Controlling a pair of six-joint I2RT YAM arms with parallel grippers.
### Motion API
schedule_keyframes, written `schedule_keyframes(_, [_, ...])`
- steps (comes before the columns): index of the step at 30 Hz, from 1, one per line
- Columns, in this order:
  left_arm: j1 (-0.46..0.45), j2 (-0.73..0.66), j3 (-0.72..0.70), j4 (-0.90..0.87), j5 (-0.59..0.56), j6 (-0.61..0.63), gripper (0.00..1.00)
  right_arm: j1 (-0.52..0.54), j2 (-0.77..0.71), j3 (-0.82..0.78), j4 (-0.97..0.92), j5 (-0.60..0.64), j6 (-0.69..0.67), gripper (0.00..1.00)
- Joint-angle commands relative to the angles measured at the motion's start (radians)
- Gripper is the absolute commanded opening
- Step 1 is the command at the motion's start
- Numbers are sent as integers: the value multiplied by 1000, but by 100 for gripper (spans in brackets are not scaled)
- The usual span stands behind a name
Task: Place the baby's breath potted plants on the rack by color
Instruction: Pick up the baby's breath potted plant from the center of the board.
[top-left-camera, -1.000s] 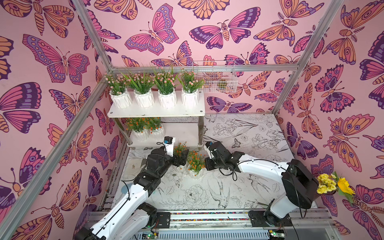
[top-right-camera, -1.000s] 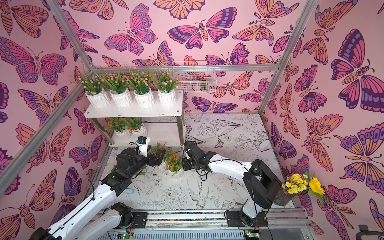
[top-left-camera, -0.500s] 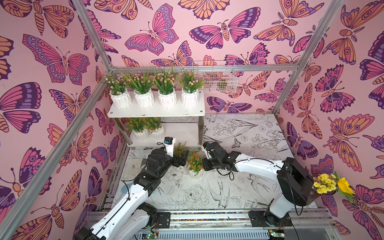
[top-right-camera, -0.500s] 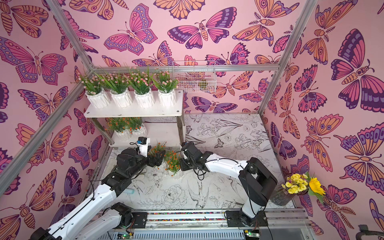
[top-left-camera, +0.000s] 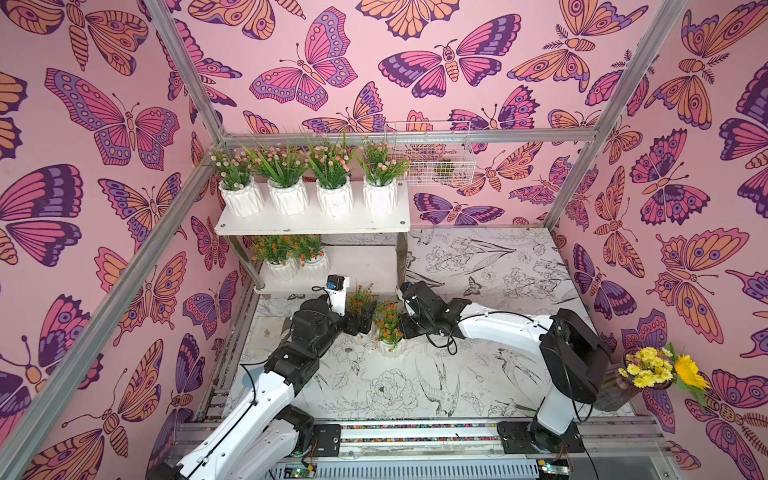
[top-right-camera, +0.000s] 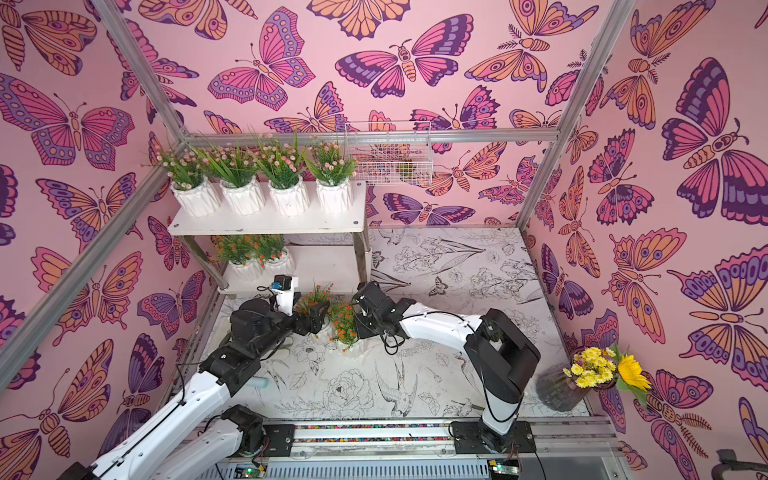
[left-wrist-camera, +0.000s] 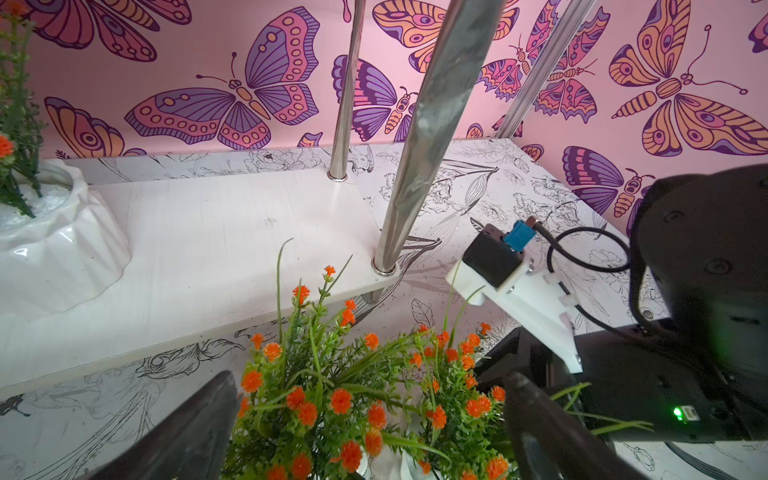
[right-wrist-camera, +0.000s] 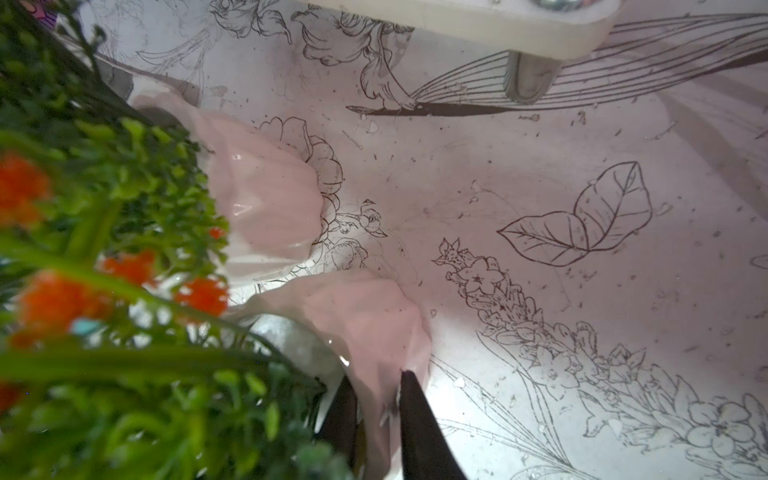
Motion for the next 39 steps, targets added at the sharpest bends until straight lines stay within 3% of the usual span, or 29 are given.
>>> schedule_keyframes(1, [-5,-20,-17,-14,-1,13,100,13,22,41,-68,66,-7,20])
schedule_keyframes(10, [-6,-27,-10,-16,37,7,100,14,13,75,-166,167,-31,8])
schedule_keyframes(22, [-38,-21,2,1,48,-9,100,-71,-170,-20,-226,220,-56,4])
schedule_keyframes(32, [-158,98,47,82,55,20,100,-300,-410,-202,-214,43,-81,4])
schedule_keyframes(39, [-290,247,98,171,44,86,100,-430,-529,-208,-275,-68,-123,4])
